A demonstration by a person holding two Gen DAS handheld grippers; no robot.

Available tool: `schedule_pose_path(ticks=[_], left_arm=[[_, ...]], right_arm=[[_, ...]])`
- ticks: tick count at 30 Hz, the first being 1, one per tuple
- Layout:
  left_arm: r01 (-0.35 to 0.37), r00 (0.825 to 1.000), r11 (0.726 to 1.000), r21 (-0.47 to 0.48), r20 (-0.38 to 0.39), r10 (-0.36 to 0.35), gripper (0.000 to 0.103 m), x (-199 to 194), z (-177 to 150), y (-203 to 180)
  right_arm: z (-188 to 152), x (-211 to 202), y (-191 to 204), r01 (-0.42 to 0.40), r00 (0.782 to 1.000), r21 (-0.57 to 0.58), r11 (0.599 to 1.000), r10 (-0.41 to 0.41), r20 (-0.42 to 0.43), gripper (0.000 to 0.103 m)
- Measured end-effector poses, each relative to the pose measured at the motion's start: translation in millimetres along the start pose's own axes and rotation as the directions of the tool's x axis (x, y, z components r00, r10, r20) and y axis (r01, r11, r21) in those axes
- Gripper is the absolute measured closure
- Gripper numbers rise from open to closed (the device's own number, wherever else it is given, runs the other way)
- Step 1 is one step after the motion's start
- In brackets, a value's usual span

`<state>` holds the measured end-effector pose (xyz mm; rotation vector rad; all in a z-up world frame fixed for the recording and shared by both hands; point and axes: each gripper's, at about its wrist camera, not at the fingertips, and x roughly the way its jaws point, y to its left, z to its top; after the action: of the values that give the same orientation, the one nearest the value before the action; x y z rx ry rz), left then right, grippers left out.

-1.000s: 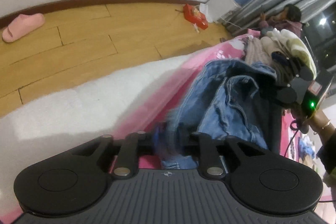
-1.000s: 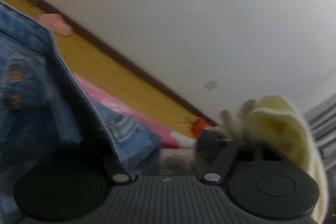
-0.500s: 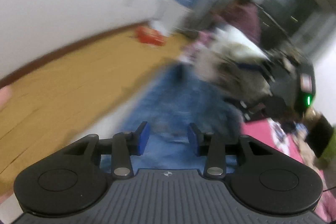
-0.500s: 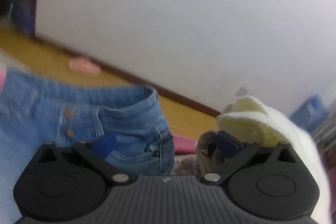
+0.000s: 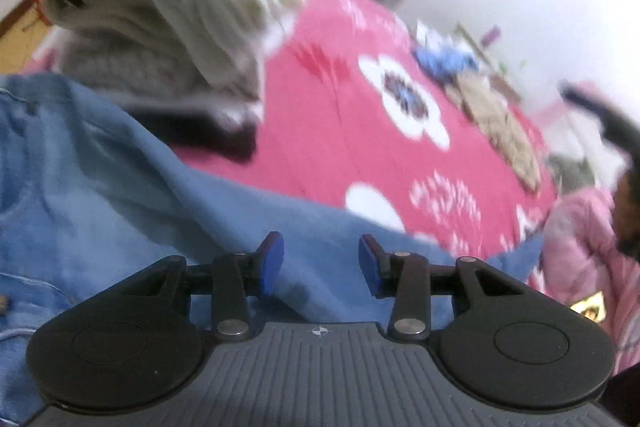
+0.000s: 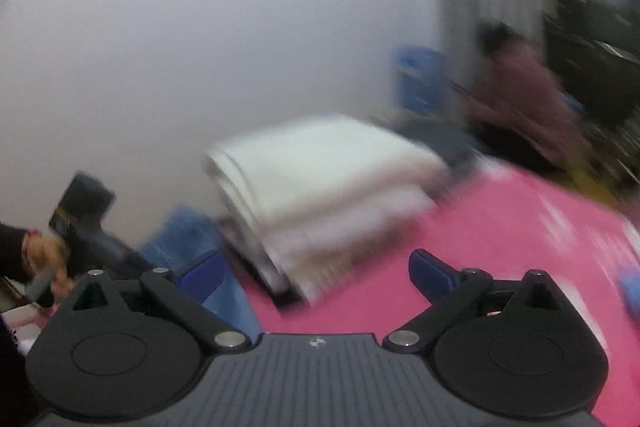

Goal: Fold clothes

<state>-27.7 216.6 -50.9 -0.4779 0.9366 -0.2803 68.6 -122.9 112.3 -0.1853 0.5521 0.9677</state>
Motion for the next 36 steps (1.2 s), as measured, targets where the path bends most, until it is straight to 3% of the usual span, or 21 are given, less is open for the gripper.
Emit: schedule_pose_path(ticks=[3, 4, 6, 7, 9, 12, 14, 15, 17, 18, 20, 23, 25, 29, 34, 36], left_arm=[[0.006, 0.998, 0.999, -0.043, -0.055, -0.008, 0.061, 19, -5, 0], [0.012, 0.997, 0.998, -0.067, -0.072, -0.017, 0.061, 21, -8, 0], [0.021, 0.995, 0.995, -0.099, -0.097, -0.03, 0.061, 23, -12, -2], [0.022, 0.993, 0.994, -0.11, -0.115, -0.034, 0.061, 25, -14, -4], [0.014, 0.988, 0.991, -0.134, -0.151, -0.034, 0.061, 30, -16, -5], [0.002, 0.981, 0.98, -0.198, -0.191, -0.041, 0.061, 39, -20, -3], [0.0, 0.98, 0.972, -0.235, -0.192, -0.047, 0.061, 45, -21, -1], [-0.001, 0.981, 0.969, -0.249, -0.189, -0.048, 0.061, 48, -20, 0], [0.0, 0.983, 0.963, -0.27, -0.179, -0.05, 0.061, 55, -20, 1], [0.0, 0.983, 0.96, -0.28, -0.175, -0.051, 0.061, 59, -19, 1], [0.001, 0.985, 0.958, -0.286, -0.166, -0.051, 0.064, 66, -17, 2], [0.003, 0.987, 0.957, -0.289, -0.154, -0.049, 0.074, 71, -14, 1], [0.025, 0.988, 0.961, -0.276, -0.141, -0.066, 0.088, 71, -13, -3], [0.064, 0.991, 0.975, -0.214, -0.102, -0.088, 0.103, 63, -12, -13], [0.172, 0.984, 0.969, -0.178, -0.005, -0.175, 0.103, 46, -7, -27], [0.188, 0.981, 0.965, -0.185, -0.012, -0.193, 0.103, 48, -7, -31]], right_arm=[[-70, -59, -14, 0.158, 0.981, 0.154, 0.975, -0.137, -0.139, 0.008], [-94, -81, -19, 0.217, 0.965, 0.216, 0.952, -0.175, -0.195, 0.01], [-141, -122, -29, 0.327, 0.933, 0.383, 0.864, -0.231, -0.275, 0.011], [-164, -143, -33, 0.378, 0.917, 0.475, 0.794, -0.252, -0.309, 0.012], [-213, -184, -38, 0.459, 0.888, 0.662, 0.593, -0.281, -0.364, 0.013], [-287, -244, -28, 0.433, 0.888, 0.876, 0.214, -0.267, -0.374, 0.013], [-335, -266, -14, 0.399, 0.888, 0.917, 0.001, -0.249, -0.386, 0.013], [-355, -266, -6, 0.406, 0.878, 0.912, -0.065, -0.25, -0.408, 0.013], [-388, -257, 2, 0.401, 0.876, 0.908, -0.123, -0.237, -0.419, 0.013], [-399, -252, 3, 0.399, 0.877, 0.907, -0.134, -0.232, -0.42, 0.014], [-408, -242, 4, 0.412, 0.871, 0.903, -0.118, -0.239, -0.429, 0.019], [-419, -230, 11, 0.431, 0.865, 0.899, -0.081, -0.248, -0.436, 0.041], [-419, -230, 15, 0.435, 0.865, 0.899, -0.052, -0.254, -0.433, 0.081], [-407, -233, 22, 0.439, 0.868, 0.898, 0.027, -0.271, -0.416, 0.093], [-341, -242, 6, 0.342, 0.902, 0.924, 0.172, -0.336, -0.271, 0.096], [-314, -240, -10, 0.286, 0.916, 0.932, 0.222, -0.348, -0.198, 0.096]])
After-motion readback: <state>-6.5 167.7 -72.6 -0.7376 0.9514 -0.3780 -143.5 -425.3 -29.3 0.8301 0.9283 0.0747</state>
